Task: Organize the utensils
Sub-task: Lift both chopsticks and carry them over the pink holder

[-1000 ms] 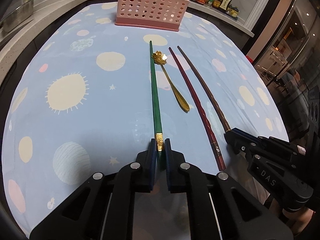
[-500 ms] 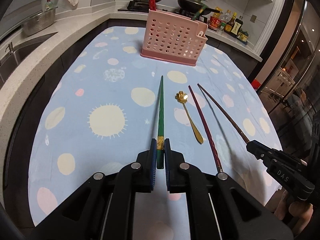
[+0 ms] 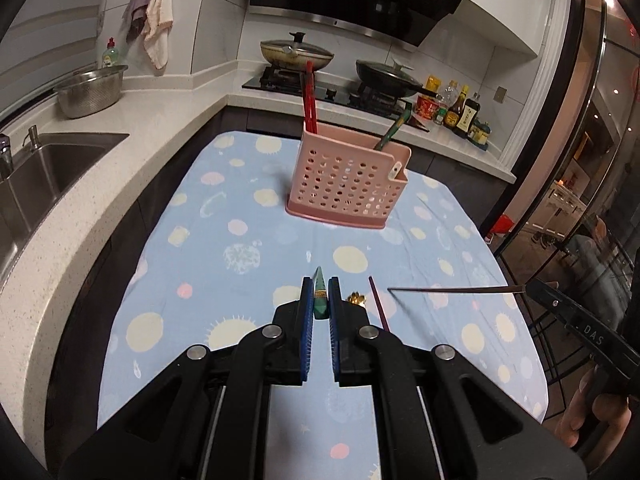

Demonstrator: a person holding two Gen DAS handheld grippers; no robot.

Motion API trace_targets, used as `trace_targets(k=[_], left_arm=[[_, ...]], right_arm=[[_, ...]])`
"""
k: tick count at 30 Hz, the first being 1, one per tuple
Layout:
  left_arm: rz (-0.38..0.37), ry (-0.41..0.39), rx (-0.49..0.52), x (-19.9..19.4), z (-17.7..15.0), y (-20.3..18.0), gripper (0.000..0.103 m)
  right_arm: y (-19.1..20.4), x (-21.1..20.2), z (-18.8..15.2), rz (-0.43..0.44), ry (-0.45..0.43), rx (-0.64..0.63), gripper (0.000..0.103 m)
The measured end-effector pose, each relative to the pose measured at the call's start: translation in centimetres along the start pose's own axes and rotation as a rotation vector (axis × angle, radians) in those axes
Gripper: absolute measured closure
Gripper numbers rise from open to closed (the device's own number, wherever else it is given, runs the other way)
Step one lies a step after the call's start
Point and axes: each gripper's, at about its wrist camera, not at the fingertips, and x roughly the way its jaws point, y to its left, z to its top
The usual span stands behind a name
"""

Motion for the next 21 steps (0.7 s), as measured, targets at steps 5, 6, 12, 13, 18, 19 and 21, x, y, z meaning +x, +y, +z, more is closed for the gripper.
trace_targets(k=[5, 6, 12, 13, 18, 19, 21], left_arm=[[0.004, -0.059, 0.003, -0.5, 2.6, 0.1, 0.096], [0.004, -0.065, 0.003, -0.5, 2.9, 0.1, 0.096], [-0.001, -0.11, 0.009, -0.7, 5.6, 0.1, 0.096], [-0.005, -0.118, 0.011, -0.7, 6.1, 0.0, 0.096], [-0.035, -0.153, 0.012, -0.8, 8.8, -0.2, 0.096], [-0.042, -0.162, 0.011, -0.8, 9.3, -0.3, 0.096], [-0.057, -0.183, 0.011, -1.0, 10.6, -0.5, 0.096]], right_arm=[[0.0, -0.3, 2.2, -0.005, -0.054, -0.005, 0.096], [0.0, -0.4, 2.7, -0.005, -0.063, -0.005, 0.096], [-0.2, -0.4, 5.4, 0.002, -0.109, -0.007, 0.096], [-0.2, -0.4, 5.9, 0.002, -0.117, -0.009, 0.096], [-0.2, -0.2, 8.3, 0.035, -0.15, 0.003, 0.096], [-0.1, -0.2, 8.9, 0.041, -0.16, 0.005, 0.096], [0.0, 0.0, 10.2, 0.056, -0.176, 0.008, 0.096]])
